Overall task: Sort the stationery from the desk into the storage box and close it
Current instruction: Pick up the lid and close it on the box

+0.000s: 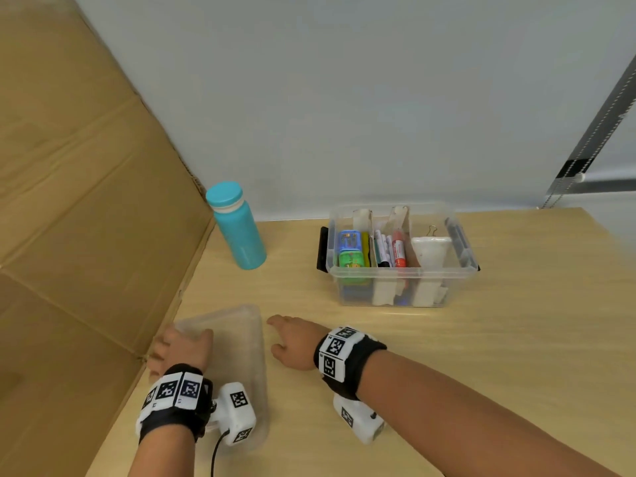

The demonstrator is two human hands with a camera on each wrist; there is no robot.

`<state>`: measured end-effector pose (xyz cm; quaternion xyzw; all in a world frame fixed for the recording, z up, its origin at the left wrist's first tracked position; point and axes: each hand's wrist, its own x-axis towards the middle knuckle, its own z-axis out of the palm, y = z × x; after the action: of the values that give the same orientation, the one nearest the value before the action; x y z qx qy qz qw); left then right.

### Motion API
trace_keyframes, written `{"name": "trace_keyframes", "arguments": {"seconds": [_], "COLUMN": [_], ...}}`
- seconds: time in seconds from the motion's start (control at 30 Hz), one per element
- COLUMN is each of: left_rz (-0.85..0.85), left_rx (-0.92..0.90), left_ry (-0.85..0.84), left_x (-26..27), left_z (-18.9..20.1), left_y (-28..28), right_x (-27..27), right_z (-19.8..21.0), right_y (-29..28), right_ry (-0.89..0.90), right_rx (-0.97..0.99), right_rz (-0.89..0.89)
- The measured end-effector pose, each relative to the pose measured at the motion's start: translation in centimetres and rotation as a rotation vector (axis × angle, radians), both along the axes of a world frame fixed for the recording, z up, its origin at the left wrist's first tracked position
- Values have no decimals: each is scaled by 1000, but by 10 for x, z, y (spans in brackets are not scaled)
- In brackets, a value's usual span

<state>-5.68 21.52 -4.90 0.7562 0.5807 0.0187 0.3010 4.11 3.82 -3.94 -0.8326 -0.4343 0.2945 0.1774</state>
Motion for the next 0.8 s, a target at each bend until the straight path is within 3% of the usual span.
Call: {"name": "trace_keyframes", "arguments": {"seconds": [0.23, 0.33, 0.47, 0.67, 0.8], "left_rz": [41, 84, 50, -399, -733], "left_rx": [-28, -14, -5, 172, 393], "left_ry": [12, -90, -386, -711, -828], "left_x": [2, 4, 10, 35, 67], "left_z": [2, 11, 39, 107, 146], "left_y": [9, 11, 9, -35, -91], "right_x": [1, 11, 22, 40, 51], "right_z": [-8, -4, 20, 81, 110], "right_y": [14, 12, 0, -41, -71], "right_ry": [95, 150, 238, -303, -548], "right_rx": [28, 135, 449, 617, 582], "right_rz": [-3, -103, -319, -375, -365]}}
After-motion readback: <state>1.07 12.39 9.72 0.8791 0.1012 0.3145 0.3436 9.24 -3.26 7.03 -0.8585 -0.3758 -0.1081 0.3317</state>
